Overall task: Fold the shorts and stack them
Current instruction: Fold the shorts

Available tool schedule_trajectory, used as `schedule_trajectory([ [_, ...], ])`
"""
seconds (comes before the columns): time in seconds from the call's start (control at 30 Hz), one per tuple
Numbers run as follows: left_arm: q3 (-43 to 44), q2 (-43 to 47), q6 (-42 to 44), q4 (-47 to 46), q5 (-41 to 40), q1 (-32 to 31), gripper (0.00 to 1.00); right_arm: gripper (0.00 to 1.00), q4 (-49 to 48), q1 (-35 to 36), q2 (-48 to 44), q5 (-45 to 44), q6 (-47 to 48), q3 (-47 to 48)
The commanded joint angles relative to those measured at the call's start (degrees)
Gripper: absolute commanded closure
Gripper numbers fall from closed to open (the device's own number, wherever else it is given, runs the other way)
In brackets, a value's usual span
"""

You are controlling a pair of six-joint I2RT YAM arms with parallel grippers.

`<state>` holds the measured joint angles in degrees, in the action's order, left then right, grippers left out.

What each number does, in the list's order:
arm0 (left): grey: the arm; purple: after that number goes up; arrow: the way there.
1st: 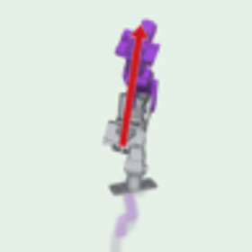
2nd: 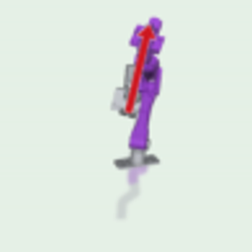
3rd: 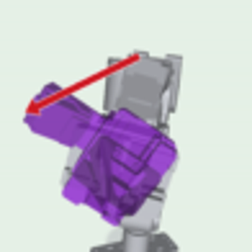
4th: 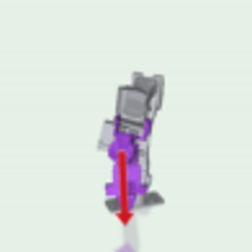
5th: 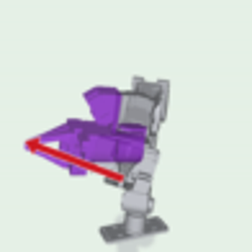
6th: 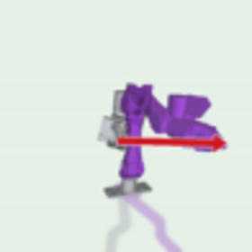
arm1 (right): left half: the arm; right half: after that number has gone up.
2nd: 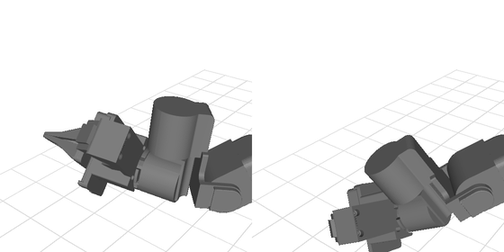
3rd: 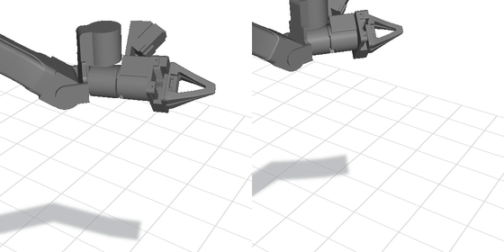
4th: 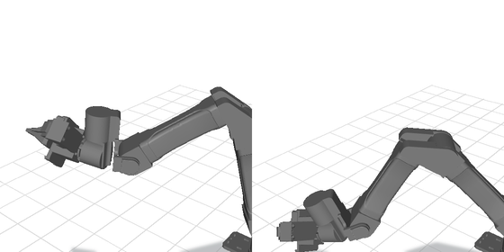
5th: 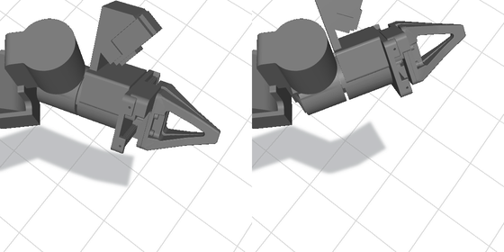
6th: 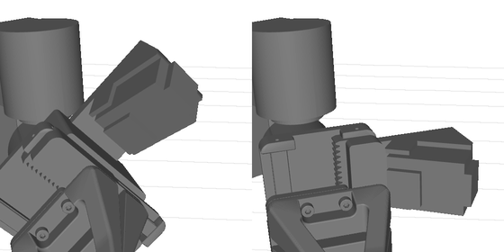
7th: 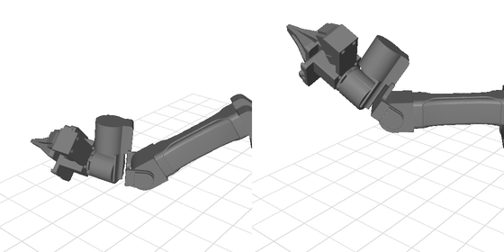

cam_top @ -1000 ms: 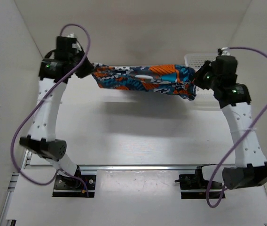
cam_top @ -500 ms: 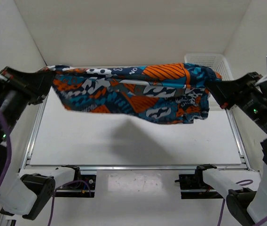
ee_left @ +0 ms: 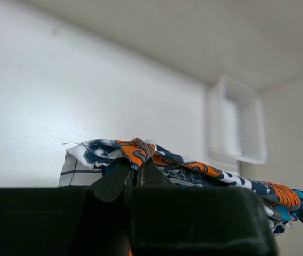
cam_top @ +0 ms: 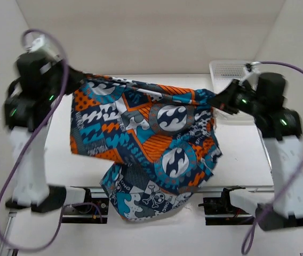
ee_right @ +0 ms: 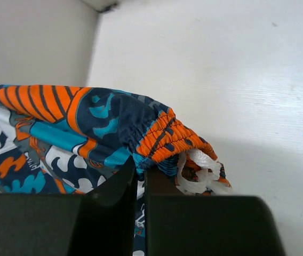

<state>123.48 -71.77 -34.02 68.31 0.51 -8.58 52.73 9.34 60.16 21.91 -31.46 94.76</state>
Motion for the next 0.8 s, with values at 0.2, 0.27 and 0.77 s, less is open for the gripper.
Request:
schedule_trajectory([
  [0.2,-1.76,-30.86,4.31,-8.54,-7.29,8.48,0.90,1.00,-14.14,-0.91,33.58,-14.09,2.46,-3.38],
  [0.27,3.59,-39.12,4.31,-7.85,-6.14,9.37,0.90,1.00,-14.76,-0.91,42.55,-15.31,2.46,-0.29],
  [0.77,0.21,-35.07,8.00,-5.30,1.33,7.97,0.90,1.00,-11.77,-0.99,56.74,-10.06,2.46,12.67],
])
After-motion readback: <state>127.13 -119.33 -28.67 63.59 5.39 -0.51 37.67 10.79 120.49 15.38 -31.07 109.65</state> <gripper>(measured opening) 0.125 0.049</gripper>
